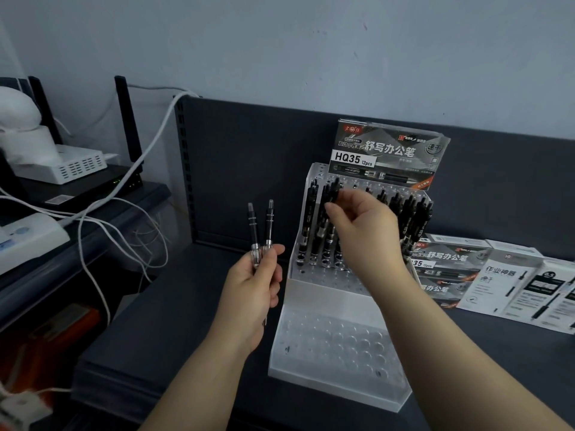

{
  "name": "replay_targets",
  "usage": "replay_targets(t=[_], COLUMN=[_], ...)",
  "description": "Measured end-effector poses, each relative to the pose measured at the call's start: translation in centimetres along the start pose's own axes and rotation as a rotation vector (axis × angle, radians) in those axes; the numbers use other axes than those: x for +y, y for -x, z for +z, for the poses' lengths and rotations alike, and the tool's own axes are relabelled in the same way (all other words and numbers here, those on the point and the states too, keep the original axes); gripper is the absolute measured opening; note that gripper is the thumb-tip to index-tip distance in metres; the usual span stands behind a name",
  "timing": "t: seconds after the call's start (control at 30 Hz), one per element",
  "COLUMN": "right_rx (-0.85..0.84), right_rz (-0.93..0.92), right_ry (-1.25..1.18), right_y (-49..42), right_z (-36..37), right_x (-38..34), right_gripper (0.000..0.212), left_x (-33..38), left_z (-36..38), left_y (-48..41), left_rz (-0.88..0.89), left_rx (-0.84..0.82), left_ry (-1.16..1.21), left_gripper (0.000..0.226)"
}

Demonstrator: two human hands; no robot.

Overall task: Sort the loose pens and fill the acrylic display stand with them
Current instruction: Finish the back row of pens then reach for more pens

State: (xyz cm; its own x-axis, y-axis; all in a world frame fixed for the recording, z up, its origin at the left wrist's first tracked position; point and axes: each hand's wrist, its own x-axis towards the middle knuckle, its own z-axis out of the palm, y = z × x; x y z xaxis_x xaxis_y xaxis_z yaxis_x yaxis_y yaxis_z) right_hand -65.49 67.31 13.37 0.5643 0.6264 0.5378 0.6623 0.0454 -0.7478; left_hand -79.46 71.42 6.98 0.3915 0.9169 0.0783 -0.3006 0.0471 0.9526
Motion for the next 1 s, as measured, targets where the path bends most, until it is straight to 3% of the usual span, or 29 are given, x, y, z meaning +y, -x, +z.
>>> replay_targets(t=[0.2, 0.47, 0.6, 0.77, 0.83, 1.0], right_rx=[-0.083, -0.099, -0.115, -0.473, -0.546, -0.482], right_rz=[-0.033, -0.075, -0.060, 0.148, 0.186, 0.291], right_ry=[0.262, 0.329, 0.140, -0.360, -0.472, -0.554], right_y=[0.6, 1.0, 2.4, 3.8, 3.8, 3.6], right_z=[0.5, 0.1, -0.4, -0.3, -0.6, -0.5], right_x=[0.2, -0.4, -0.7, -1.1, -0.7, 0.2], right_gripper=[0.030, 0.027, 0.012, 0.021, 0.024, 0.011], left_x=[0.1, 0.2, 0.1, 0.2, 0.4, 0.2], left_z=[0.1, 0.3, 0.4, 1.0, 1.0, 1.5], left_y=[0.2, 0.7, 0.9, 1.5, 1.7, 2.0], left_rz=[-0.006, 0.011, 0.026, 0.039, 0.036, 0.045], left_rx=[0.006, -0.031, -0.076, -0.187, -0.217, -0.221], left_ry=[0.029, 0.014, -0.004, 0.000, 0.019, -0.030], left_gripper=[0.017, 0.017, 0.022, 0.027, 0.027, 0.024])
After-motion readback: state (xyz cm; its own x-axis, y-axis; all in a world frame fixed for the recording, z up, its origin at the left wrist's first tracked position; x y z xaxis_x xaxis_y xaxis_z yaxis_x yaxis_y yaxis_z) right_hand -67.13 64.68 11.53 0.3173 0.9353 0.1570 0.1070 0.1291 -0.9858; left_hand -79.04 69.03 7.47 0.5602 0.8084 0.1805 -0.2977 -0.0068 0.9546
